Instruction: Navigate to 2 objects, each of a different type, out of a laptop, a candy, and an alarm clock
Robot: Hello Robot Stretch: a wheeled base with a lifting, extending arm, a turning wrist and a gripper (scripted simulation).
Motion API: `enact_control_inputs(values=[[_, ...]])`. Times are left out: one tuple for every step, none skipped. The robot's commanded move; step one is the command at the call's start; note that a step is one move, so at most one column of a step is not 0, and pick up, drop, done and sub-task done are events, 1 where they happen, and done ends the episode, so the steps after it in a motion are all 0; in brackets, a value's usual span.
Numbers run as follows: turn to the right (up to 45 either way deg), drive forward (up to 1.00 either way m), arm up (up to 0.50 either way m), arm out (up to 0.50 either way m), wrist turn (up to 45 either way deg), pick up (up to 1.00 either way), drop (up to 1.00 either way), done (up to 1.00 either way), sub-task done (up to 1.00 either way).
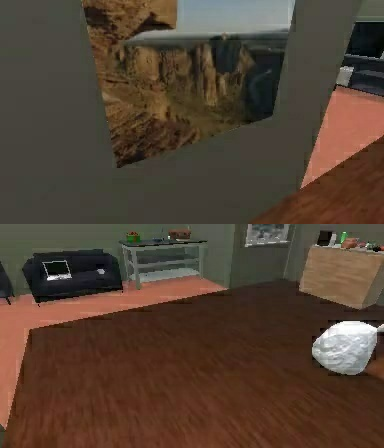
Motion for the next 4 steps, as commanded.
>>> enact_control_inputs(values=[[45.0,0.00,0.00,0.00,0.0,0.00,0.00,0.00,0.00],[15.0,0.00,0.00,0.00,0.0,0.00,0.00,0.00,0.00],[0.0,1.00,0.00,0.00,0.0,0.00,0.00,0.00,0.00],[0.0,1.00,0.00,0.00,0.0,0.00,0.00,0.00,0.00]])
